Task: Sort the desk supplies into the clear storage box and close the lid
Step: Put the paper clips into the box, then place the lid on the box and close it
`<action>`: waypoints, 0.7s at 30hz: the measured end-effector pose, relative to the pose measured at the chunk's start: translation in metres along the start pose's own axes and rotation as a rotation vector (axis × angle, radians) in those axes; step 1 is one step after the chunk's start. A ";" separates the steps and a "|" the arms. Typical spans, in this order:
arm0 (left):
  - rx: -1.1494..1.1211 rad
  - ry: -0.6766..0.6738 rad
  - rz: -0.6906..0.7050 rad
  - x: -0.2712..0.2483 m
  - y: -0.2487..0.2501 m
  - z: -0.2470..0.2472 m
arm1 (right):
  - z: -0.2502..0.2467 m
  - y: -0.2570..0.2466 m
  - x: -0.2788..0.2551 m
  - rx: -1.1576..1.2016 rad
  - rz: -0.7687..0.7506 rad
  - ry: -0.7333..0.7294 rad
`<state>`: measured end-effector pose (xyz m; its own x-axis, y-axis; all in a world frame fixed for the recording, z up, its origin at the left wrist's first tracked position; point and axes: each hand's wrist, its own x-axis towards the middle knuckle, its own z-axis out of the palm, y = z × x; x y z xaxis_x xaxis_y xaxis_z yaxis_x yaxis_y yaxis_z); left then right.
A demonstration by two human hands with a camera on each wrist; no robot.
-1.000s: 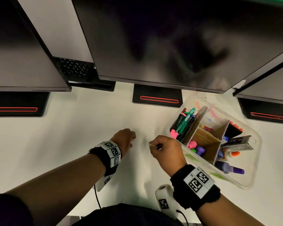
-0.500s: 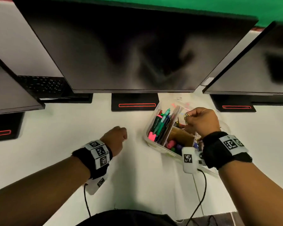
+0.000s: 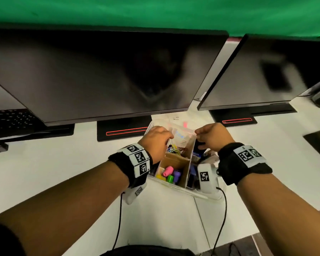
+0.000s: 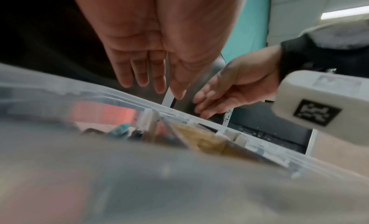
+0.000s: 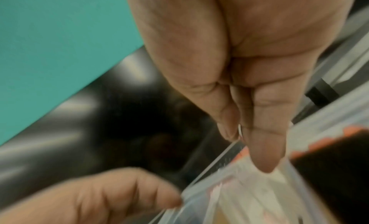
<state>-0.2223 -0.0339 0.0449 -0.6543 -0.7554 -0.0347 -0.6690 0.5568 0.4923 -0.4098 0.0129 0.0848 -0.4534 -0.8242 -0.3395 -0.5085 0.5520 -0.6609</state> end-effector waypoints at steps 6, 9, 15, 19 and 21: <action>0.085 -0.172 -0.031 -0.026 -0.050 -0.004 | -0.043 0.039 -0.023 -0.324 -0.023 0.177; 0.040 -0.184 -0.003 -0.041 -0.055 -0.003 | -0.035 0.056 -0.031 -0.469 0.058 0.156; -0.065 -0.149 -0.086 -0.070 -0.060 -0.006 | -0.007 0.069 -0.037 -0.407 0.225 0.090; -0.013 -0.151 -0.164 -0.102 -0.083 -0.015 | 0.022 0.044 -0.040 -0.337 0.185 -0.107; 0.054 -0.158 -0.206 -0.118 -0.100 -0.022 | 0.037 0.030 -0.038 -0.296 0.126 -0.153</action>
<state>-0.0707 -0.0078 0.0190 -0.5468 -0.7937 -0.2668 -0.8087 0.4180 0.4139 -0.3805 0.0557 0.0531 -0.4222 -0.7446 -0.5171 -0.6563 0.6445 -0.3923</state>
